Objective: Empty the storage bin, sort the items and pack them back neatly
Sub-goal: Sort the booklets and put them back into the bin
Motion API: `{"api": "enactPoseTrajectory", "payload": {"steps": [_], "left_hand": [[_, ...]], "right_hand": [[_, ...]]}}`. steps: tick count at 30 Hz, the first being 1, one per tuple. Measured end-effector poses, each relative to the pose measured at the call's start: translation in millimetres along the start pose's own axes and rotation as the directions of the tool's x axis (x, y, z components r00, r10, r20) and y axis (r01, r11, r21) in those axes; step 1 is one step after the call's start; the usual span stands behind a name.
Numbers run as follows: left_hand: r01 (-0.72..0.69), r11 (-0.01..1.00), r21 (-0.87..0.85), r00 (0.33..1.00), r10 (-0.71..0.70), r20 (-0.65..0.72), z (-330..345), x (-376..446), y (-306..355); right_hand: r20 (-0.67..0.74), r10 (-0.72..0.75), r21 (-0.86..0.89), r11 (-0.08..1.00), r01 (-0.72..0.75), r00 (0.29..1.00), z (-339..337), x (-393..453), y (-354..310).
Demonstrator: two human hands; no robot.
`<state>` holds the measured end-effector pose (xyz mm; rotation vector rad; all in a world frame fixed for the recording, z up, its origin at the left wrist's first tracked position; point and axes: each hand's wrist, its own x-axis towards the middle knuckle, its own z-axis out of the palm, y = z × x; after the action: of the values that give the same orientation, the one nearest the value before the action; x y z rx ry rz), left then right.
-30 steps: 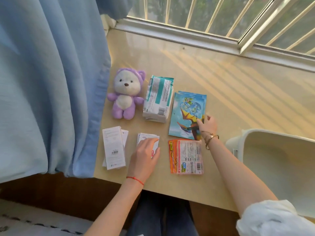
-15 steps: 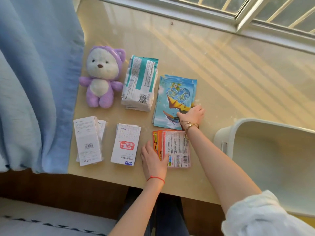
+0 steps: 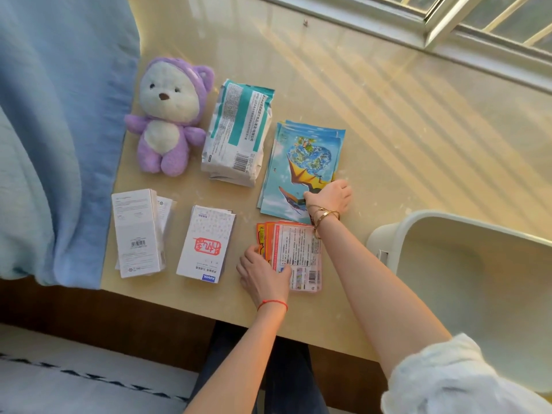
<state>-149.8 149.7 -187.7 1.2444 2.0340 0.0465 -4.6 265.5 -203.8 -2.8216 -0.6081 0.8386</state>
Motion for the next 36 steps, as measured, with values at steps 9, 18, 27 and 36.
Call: {"api": "enactPoseTrajectory", "payload": {"steps": [9,18,27,36], "left_hand": [[0.015,0.997,0.077,0.998,-0.02,0.057,-6.6,8.2,-0.9],[-0.048,0.985,-0.164,0.98,0.078,0.184,-23.2,6.4,-6.0],[0.01,0.918,-0.396,0.872,0.186,0.453,-65.0,3.2,-2.5],[-0.14,0.813,-0.565,0.837,0.402,0.371,-149.3,-46.2,32.4]], "right_hand": [[-0.02,-0.197,0.148,0.969,0.198,0.98,3.1,-6.1,5.3],[-0.01,-0.315,0.449,0.847,0.286,0.949,-24.5,-17.0,22.8],[0.011,-0.259,0.788,0.597,0.151,0.966,-87.7,-57.2,53.4],[-0.069,-0.158,0.86,0.491,0.139,0.985,-190.5,-123.6,126.4]]}}
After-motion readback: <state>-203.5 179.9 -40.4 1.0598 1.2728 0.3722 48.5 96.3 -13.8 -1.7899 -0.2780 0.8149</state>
